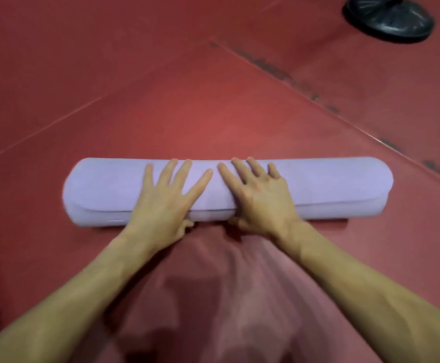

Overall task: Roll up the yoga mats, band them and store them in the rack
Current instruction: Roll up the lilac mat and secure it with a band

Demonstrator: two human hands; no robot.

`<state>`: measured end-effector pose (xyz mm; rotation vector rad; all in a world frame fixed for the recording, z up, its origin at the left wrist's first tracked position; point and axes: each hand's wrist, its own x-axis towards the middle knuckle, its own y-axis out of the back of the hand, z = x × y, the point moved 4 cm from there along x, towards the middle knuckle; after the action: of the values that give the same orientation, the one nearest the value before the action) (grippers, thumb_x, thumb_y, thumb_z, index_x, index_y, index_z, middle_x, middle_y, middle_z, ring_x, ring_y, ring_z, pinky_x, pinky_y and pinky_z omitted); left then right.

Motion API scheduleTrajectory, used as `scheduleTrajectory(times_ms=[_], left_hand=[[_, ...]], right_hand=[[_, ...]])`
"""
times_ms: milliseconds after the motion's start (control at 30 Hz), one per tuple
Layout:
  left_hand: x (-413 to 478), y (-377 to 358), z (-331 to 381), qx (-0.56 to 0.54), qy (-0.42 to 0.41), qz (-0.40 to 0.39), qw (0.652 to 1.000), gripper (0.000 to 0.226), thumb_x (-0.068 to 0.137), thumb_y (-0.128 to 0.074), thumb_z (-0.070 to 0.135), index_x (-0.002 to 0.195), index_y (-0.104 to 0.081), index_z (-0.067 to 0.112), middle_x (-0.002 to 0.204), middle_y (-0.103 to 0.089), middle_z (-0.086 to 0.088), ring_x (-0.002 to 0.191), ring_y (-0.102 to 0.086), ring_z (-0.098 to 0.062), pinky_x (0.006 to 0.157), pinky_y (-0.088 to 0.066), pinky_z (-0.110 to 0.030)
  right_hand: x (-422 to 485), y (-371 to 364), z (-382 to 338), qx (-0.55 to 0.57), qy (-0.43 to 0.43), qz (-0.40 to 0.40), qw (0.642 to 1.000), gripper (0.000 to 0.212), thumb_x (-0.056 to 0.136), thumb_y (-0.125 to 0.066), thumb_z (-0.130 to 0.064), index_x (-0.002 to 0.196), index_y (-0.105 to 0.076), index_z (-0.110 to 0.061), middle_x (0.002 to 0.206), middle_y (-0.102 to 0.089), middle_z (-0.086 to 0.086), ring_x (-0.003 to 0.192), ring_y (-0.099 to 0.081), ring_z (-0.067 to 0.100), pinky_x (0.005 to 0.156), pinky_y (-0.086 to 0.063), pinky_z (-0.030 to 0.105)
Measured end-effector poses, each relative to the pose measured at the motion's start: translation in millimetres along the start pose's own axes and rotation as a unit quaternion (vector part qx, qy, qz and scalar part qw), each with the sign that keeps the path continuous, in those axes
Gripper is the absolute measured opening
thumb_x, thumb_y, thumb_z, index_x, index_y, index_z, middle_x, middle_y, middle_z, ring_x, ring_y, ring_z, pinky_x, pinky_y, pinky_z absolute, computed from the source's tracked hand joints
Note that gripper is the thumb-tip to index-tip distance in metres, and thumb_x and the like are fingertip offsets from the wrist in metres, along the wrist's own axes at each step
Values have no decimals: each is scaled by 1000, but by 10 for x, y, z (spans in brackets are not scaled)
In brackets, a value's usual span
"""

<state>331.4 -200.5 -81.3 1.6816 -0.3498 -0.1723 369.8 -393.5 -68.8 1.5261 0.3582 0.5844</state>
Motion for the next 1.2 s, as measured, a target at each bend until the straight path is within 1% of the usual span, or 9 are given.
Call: scheduleTrajectory(times_ms=[67,167,233,367,467,700,900,1033,1200], left_hand=[[-353,78,20,-33,-17,25,999,127,57,-91,56,163,-25,30,161,-38,-20,148,-37,-43,114,-24,-76],[-656,86,271,-114,1,22,993,93,86,-48,80,163,-27,32,165,-37,-13,155,-30,-35,119,-17,-73],[-609,0,416,-116,39,18,992,78,96,-34,74,161,-34,31,162,-42,-10,152,-36,-33,122,-17,-69],[-418,-53,417,-120,105,59,985,64,105,-28,66,149,-56,30,150,-56,-7,140,-51,-32,121,-22,-63],[-474,-46,449,-145,113,62,981,60,105,-33,64,145,-60,29,148,-58,-7,140,-50,-32,121,-23,-62],[-198,254,884,-228,68,128,963,27,98,-48,25,105,-68,10,139,-63,-12,141,-50,-32,122,-23,-62],[180,173,1416,-277,42,38,959,63,100,-36,51,155,-47,21,154,-53,-7,144,-47,-26,121,-28,-59],[-67,126,1467,-231,6,60,971,87,97,-36,69,159,-38,7,152,-56,-9,142,-50,-26,119,-33,-56],[-151,63,1453,-170,-48,83,981,87,95,-45,69,154,-46,4,152,-54,-13,138,-52,-33,116,-36,-56]], right_hand=[[-307,9,-301,26,-23,5,999,112,54,-87,-41,155,-46,-16,151,-52,18,132,-53,45,101,-45,64],[-619,-54,-550,38,-31,-4,999,100,67,-85,-54,152,-49,-15,152,-52,15,136,-51,43,106,-41,65],[-666,-84,-525,40,-34,-14,999,97,71,-82,-58,151,-50,-15,153,-52,11,139,-50,39,110,-39,63],[-644,-13,-216,113,-2,-2,994,90,83,-62,-73,152,-51,-17,159,-48,3,150,-41,24,122,-32,53],[-750,-6,133,100,-109,-10,989,94,86,-40,-88,154,-50,-24,162,-43,9,154,-34,28,125,-20,58],[-993,-30,111,83,-152,45,984,91,86,-41,-89,148,-58,-23,151,-55,11,143,-46,32,122,-22,58],[-1249,-17,-23,106,-154,40,982,84,89,-55,-69,157,-45,-21,163,-40,6,155,-28,27,127,-12,54],[-1495,-8,-61,110,-138,20,984,87,95,-50,-70,164,-30,-21,170,-28,3,160,-14,23,129,-8,53],[-1642,42,128,113,-179,32,977,101,85,-55,-82,160,-39,-15,168,-33,3,159,-20,23,128,-11,57]])
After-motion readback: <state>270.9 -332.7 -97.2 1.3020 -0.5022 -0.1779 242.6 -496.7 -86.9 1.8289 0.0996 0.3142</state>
